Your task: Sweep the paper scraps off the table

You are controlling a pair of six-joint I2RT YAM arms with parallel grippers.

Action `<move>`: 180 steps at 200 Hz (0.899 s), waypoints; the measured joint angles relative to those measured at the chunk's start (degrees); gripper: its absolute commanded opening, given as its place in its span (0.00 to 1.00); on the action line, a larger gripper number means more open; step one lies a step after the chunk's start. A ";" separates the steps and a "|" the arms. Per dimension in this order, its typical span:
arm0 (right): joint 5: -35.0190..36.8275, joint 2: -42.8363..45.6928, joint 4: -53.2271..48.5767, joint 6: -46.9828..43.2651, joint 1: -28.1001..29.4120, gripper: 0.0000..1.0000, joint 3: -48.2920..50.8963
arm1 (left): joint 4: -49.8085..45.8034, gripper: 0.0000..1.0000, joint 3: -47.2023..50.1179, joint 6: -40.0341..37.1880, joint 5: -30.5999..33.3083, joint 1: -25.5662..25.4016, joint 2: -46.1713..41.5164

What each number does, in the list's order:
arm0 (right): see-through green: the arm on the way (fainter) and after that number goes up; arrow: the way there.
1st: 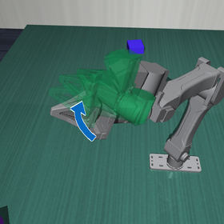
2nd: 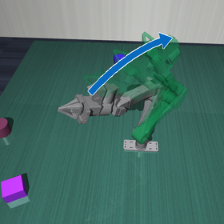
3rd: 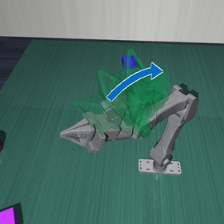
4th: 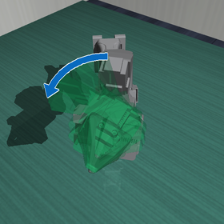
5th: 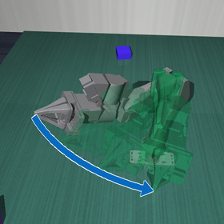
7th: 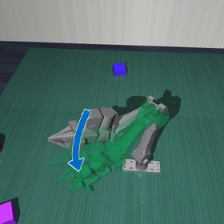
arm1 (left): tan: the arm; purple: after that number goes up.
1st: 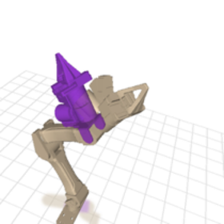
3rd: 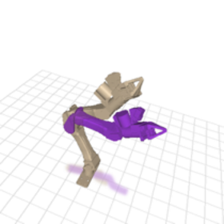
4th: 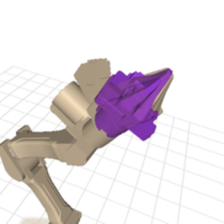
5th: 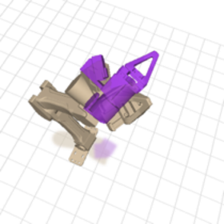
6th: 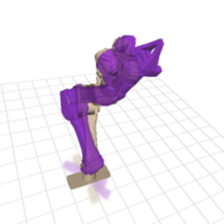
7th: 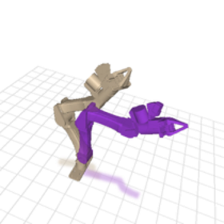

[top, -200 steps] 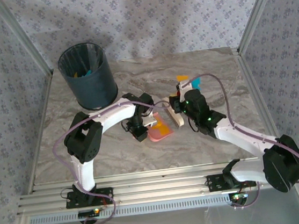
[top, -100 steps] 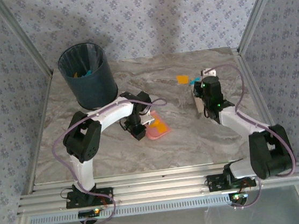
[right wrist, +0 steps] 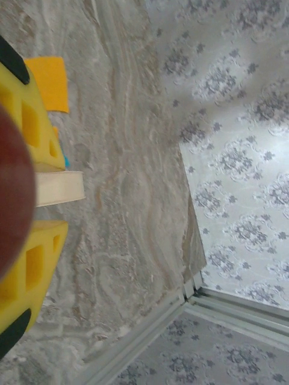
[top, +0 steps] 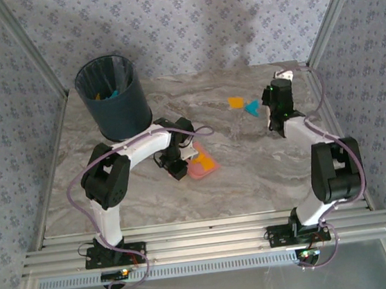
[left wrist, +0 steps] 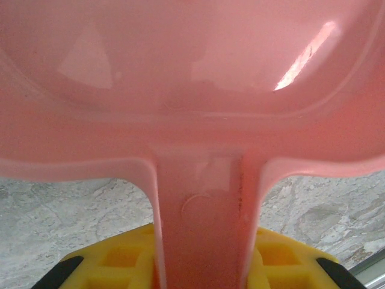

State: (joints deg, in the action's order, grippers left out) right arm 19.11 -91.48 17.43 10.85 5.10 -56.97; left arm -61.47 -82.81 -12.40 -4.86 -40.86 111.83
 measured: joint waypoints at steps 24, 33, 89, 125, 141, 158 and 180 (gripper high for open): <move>2.84 -4.59 -1.05 -1.27 0.00 0.00 -4.76 | -0.02 0.00 0.00 0.02 0.00 0.00 0.00; 3.65 -6.25 -1.51 -1.75 -0.02 0.00 -6.49 | -0.02 0.00 0.00 0.02 0.02 0.00 0.00; 3.10 -15.19 -3.78 -3.96 0.04 0.00 -16.81 | -0.02 0.00 -0.02 0.02 0.02 0.00 0.00; 0.83 -18.47 -4.59 -6.05 1.44 0.00 -20.61 | -0.02 0.00 -0.02 0.02 0.00 0.00 0.00; -0.55 -19.87 -4.94 -7.13 2.25 0.00 -22.05 | -0.07 0.00 -0.07 0.00 0.00 0.04 0.00; -2.27 -20.98 -5.44 -8.22 2.99 0.00 -23.23 | -0.15 0.00 -0.17 0.02 0.00 0.15 0.00; -4.66 -22.05 -5.66 -9.94 3.82 0.00 -24.68 | -0.20 0.00 -0.28 0.02 0.00 0.37 0.00</move>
State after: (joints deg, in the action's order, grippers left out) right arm 14.46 -113.54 11.77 0.91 8.93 -81.65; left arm -61.67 -83.09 -12.38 -4.86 -40.49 111.83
